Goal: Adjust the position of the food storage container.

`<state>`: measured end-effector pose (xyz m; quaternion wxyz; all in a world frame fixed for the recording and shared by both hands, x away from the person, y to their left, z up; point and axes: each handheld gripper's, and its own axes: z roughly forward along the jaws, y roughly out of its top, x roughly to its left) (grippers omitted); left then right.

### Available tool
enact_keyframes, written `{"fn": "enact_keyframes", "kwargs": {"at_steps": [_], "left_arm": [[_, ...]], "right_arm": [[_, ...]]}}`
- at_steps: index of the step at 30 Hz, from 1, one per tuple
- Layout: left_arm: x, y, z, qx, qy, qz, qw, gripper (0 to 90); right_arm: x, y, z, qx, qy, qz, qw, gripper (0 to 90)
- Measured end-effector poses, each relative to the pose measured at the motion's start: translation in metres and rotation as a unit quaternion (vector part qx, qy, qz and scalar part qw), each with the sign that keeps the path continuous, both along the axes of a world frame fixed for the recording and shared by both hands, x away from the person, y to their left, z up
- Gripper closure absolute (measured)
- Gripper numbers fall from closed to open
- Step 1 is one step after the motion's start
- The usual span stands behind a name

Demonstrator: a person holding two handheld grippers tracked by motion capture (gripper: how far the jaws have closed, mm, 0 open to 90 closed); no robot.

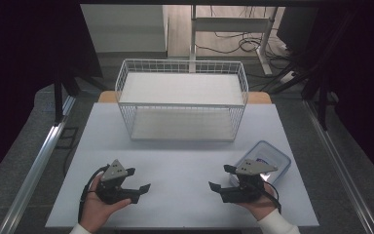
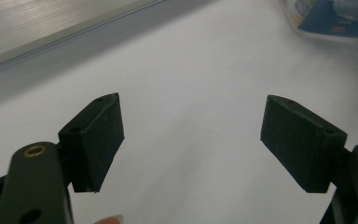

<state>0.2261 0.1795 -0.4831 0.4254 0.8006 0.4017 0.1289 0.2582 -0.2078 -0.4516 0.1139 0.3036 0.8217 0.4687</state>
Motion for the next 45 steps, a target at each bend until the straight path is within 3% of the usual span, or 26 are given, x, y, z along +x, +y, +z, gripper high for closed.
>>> {"fn": "enact_keyframes", "kwargs": {"at_steps": [2,6,9,13,19,31,40,45], "left_arm": [[0.0,0.0,0.0,0.003,0.0,0.0,1.0,21.1],[-0.003,0.001,0.003,-0.032,0.004,-0.002,0.9995,20.4],[-0.013,0.002,0.004,-0.015,-0.01,0.001,0.9998,19.8],[-0.015,0.006,0.004,-0.019,-0.008,0.014,0.9997,18.6],[-0.016,0.011,0.004,-0.023,-0.01,0.014,0.9996,15.6],[-0.014,0.009,-0.001,-0.016,-0.001,0.015,0.9998,14.8],[-0.011,0.005,0.0,-0.015,0.0,0.013,0.9998,14.9],[-0.005,0.002,-0.001,-0.017,0.0,0.0,0.9999,14.8]], "right_arm": [[0.0,0.0,0.0,-0.001,0.001,0.001,1.0,20.0],[0.003,0.001,-0.002,-0.005,0.008,-0.003,1.0,20.5],[0.003,0.006,0.007,0.003,0.0,-0.007,1.0,20.8],[0.002,0.012,0.009,0.012,0.007,-0.007,0.9999,20.9],[0.004,0.018,0.01,-0.003,0.001,0.002,1.0,22.7],[0.015,-0.004,0.013,-0.012,0.002,-0.023,0.9997,25.1],[0.015,-0.015,0.017,-0.031,0.005,-0.046,0.9984,28.1],[0.012,-0.03,0.021,-0.034,0.004,-0.065,0.9973,30.9]]}}
